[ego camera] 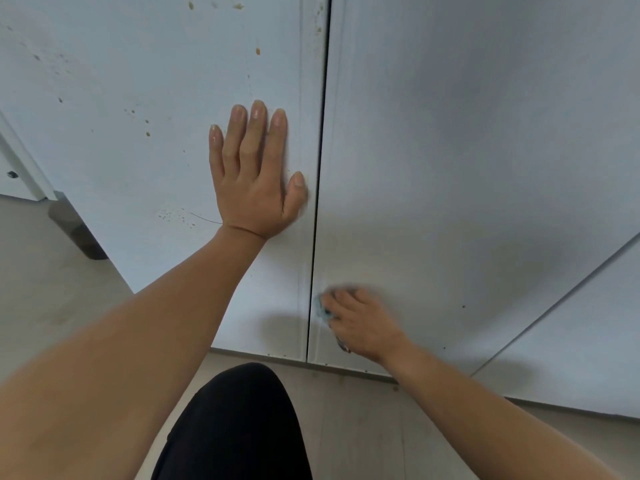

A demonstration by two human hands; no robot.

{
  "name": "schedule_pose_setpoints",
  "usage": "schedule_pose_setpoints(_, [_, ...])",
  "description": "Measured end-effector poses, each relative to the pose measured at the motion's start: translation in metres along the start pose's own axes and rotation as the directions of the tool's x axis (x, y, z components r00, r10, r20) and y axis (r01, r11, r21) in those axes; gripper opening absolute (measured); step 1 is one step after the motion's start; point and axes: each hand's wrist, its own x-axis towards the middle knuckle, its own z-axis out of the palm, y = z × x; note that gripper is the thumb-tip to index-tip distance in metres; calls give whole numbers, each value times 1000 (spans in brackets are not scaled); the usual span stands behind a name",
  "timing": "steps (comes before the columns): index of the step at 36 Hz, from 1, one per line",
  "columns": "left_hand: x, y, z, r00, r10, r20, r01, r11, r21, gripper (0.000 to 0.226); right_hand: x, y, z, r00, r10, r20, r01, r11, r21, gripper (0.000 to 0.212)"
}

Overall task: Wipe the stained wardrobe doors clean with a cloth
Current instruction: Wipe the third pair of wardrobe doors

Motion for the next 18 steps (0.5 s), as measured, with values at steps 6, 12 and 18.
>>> schedule_pose_setpoints(6, [1,1,-2,1000,-14,0,14,1000,-4,67,-16,33,-32,875,356,-330,-321,934,156,33])
schedule_pose_setpoints(12, [1,1,-3,1000,-21,22,21,1000,-3,66,-27,68,-47,726,442,-527,-472,878,86,33])
schedule_pose_setpoints(18, [2,2,-4,999,-20,25,20,1000,-4,67,-40,42,-12,964,115,-241,-120,993,-8,27])
